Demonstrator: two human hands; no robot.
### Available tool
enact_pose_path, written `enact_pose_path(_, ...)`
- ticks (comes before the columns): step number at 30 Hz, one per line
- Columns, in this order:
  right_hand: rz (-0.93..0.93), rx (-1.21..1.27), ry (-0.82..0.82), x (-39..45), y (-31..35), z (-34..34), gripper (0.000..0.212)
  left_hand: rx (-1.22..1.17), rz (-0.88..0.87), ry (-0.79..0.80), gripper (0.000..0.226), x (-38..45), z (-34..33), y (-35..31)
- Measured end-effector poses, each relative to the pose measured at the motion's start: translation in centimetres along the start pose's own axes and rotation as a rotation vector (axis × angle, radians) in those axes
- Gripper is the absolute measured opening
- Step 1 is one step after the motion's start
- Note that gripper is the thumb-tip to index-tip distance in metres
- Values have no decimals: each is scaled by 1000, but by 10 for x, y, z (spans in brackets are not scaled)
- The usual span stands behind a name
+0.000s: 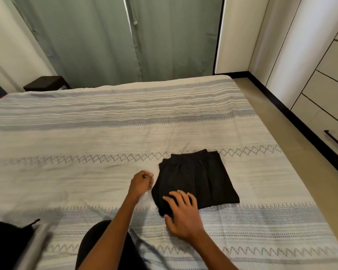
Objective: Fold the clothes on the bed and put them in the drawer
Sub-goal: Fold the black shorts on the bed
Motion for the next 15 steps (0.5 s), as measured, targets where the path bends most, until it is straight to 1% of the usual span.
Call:
enact_pose_path(2, -31, -51, 45, -10, 8, -7, 67, 9, 8, 48, 10, -8, 5, 4)
enact_pose_path(4, -85, -99, 116, -9, 14, -11, 69, 23, 4, 56, 10, -13, 10, 8)
enact_pose_path(6, -114, -121, 178, -2, 22, -12, 63, 69, -16, 46, 11, -20, 15, 11)
enact_pose_path(9, -122, -107, 170, 3, 25, -13, 50, 145, -94, 53, 18, -33, 22, 10)
enact_pose_path(11, -135, -52, 114, 1, 26, -5, 47, 217, -244, 67, 25, -40, 28, 9)
enact_pose_path(12, -144, -7, 86, -2, 27, 1, 48, 285, -374, 75, 32, -42, 32, 7)
enact_pose_path(13, -150, 44, 56, -8, 27, 7, 48, 380, -526, 91, 44, -43, 34, 6)
enact_pose_path(15, -140, 137, -39, -23, 24, 21, 49, 644, -834, 158, 73, -48, 33, 4)
Point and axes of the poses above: each hand's wrist, its own x-axis towards the middle knuckle, its own z-axis out of the back of the hand, y = z × x, the point moved 1 cm from there along x, towards the middle knuckle, and after that the axes turned 10 degrees about -y, right-handed, at the moved point
